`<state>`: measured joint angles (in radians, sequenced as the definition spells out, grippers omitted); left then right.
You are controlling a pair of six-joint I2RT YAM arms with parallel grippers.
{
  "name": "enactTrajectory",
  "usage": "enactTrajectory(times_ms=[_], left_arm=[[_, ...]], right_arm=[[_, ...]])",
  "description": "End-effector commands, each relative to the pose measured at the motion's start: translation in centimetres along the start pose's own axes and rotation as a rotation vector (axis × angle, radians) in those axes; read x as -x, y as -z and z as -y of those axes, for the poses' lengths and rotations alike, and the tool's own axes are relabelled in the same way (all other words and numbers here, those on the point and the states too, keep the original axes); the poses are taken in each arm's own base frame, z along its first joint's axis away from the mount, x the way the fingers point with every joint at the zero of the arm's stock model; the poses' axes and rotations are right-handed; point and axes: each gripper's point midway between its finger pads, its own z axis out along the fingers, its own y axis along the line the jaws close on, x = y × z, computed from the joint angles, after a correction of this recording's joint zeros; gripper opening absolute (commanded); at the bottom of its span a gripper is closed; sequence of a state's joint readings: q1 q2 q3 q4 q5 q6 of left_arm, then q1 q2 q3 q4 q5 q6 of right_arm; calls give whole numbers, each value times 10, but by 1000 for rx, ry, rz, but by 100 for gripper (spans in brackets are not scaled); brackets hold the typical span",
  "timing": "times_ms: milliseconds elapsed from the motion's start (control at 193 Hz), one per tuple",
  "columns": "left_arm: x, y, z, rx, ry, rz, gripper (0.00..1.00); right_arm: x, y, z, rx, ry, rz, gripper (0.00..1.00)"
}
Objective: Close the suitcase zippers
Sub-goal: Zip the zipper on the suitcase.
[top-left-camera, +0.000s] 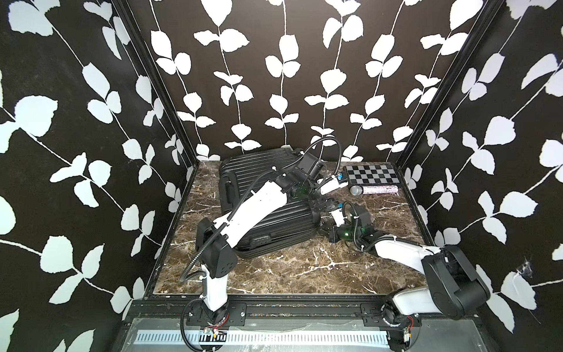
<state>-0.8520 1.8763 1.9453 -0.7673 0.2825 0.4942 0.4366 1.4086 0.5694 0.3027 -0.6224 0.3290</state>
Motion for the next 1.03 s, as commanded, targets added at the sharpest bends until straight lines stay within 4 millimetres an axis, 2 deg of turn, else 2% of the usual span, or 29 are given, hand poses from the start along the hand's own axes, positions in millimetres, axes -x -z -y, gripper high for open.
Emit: enactTrajectory(times_ms=[0, 165, 300, 362, 450, 496, 615, 853, 1029], left_arm=[[-4, 0, 12, -75, -40, -18, 74], [-12, -10, -1, -26, -17, -52, 73], [-13, -15, 1, -48, -16, -51, 71], [-14, -17, 5, -78, -17, -52, 59], [-17, -19, 5, -93, -3, -62, 35], [-16, -18, 3, -94, 12, -59, 29], [-7, -10, -9, -80, 64, -7, 24], [7, 3, -41, 4, 159, 105, 1], [12, 4, -56, 79, 180, 140, 0]], right_arm=[[18, 3, 1, -3, 34, 63, 0], [17, 3, 0, 2, 39, 62, 0], [16, 4, 0, 0, 38, 61, 0], [16, 4, 0, -2, 38, 61, 0], [15, 5, 1, -4, 39, 61, 0], [15, 5, 1, -7, 38, 62, 0], [13, 6, 4, -13, 15, 65, 0], [17, 7, -2, 57, -119, 126, 0], [20, 3, -10, 140, -247, 142, 0]])
